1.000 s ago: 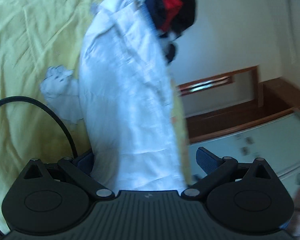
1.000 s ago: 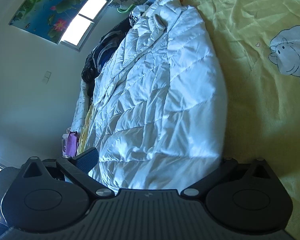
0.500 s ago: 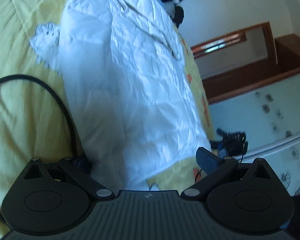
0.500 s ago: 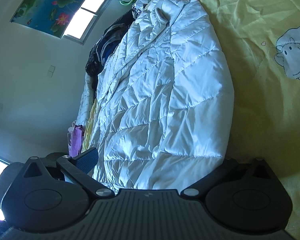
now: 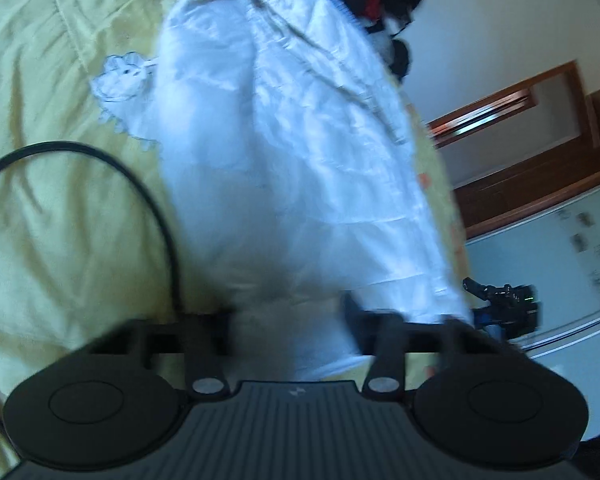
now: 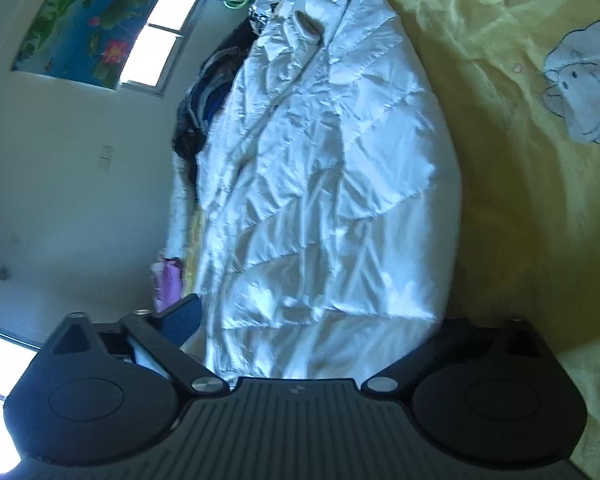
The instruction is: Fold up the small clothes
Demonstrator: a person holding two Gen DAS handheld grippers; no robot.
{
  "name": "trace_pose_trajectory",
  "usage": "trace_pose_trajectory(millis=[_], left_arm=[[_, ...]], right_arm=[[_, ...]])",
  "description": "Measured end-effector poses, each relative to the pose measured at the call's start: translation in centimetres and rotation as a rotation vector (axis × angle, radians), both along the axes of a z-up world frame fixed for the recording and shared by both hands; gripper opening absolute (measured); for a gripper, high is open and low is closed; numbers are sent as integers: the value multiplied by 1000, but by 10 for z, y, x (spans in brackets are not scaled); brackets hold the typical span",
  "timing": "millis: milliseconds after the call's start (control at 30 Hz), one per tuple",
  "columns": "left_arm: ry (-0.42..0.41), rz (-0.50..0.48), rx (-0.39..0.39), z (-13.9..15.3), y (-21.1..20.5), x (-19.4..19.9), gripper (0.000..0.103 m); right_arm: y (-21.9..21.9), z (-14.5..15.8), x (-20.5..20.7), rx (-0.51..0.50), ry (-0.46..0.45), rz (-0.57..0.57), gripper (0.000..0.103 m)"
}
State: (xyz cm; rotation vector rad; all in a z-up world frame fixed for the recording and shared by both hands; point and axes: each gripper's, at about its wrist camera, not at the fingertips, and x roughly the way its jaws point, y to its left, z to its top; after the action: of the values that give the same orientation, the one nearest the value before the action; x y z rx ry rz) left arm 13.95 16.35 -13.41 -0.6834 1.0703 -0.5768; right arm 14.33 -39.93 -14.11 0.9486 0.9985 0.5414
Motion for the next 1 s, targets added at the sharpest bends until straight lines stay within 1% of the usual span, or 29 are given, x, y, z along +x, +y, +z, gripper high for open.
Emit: trace_pose_trajectory(millis=[33, 67, 133, 167, 267, 367, 433, 500, 567, 600, 667, 767, 900, 933, 1000], left_arm=[[7, 5, -6, -1, 2, 1, 33], [14, 13, -10, -3, 4, 2, 27], [14, 22, 7, -5, 4, 2, 17], [8, 21, 9, -6, 4, 1, 14], [-12, 12, 13, -1, 3, -4, 10], [-41, -52, 2, 11, 8, -21, 9], [-8, -71, -11, 10, 14, -33, 10], [13, -57, -38, 3, 20, -40, 10], [4, -34, -82, 3, 22, -37, 10], [-16, -29, -110, 7, 23, -34, 10], [-69, -22, -165, 23, 24, -22, 10], [-175, 6, -235, 51, 27, -1, 10], [-276, 110, -319, 70, 33, 38, 10], [-297, 134, -325, 74, 35, 49, 10], [-331, 176, -338, 82, 37, 78, 10]], right_arm=[[1, -4, -1, -2, 19, 9, 31], [1, -8, -2, -11, 33, 10, 21], [2, -13, -9, -29, 6, -11, 16], [3, -16, -11, -24, 5, -18, 15], [6, -14, -18, -18, -19, -3, 13], [6, -7, -38, -30, -6, 45, 12], [0, -6, -60, -40, 29, 75, 12], [-8, -11, -75, -7, 54, 61, 12], [-11, -12, -79, 41, 52, 31, 12], [-11, -8, -76, 65, 36, 27, 12], [-10, 7, -64, 131, -26, 25, 12], [-16, 35, -37, 195, -130, 2, 13], [-40, 65, 14, 285, -268, -72, 13], [-44, 69, 30, 294, -292, -92, 13], [-50, 74, 68, 304, -311, -122, 13]])
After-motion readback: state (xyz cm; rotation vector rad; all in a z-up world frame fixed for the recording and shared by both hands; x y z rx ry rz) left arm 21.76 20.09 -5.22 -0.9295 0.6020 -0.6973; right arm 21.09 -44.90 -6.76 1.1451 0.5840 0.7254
